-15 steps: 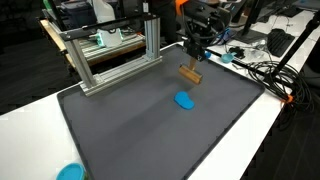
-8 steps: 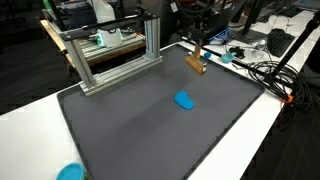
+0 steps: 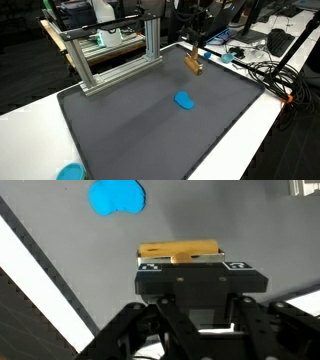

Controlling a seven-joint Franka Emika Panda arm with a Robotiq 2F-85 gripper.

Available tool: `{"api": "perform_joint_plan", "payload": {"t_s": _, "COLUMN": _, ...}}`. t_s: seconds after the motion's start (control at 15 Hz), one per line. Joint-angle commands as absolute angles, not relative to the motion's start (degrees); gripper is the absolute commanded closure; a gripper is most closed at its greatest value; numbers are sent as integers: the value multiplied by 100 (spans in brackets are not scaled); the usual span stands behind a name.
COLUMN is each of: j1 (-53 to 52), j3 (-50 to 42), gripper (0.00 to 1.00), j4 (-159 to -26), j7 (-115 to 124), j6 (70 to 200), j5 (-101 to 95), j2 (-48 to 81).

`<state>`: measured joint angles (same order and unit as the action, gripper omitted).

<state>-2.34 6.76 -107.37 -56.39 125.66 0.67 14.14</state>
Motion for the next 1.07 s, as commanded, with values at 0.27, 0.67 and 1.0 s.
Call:
{"api": "perform_joint_plan", "payload": {"t_s": 0.27, "j1": -143, "j3": 615, "gripper": 78, "j4": -11159, "j7": -5102, "j6": 12627, "j5": 202, "j2": 969}}
{"api": "perform_joint_plan", "payload": {"t_s": 0.67, "j1": -45, "j3": 404, "gripper": 78, "j4": -11925, "j7": -3711, "j6": 12088, "j5": 300, "j2": 20}}
{"api": "perform_joint_plan", "payload": {"t_s": 1.0, "j1": -62, "j3": 235, "gripper": 78, "j4": -13037, "j7": -2251, "j6": 11963, "j5": 154, "j2": -1221}}
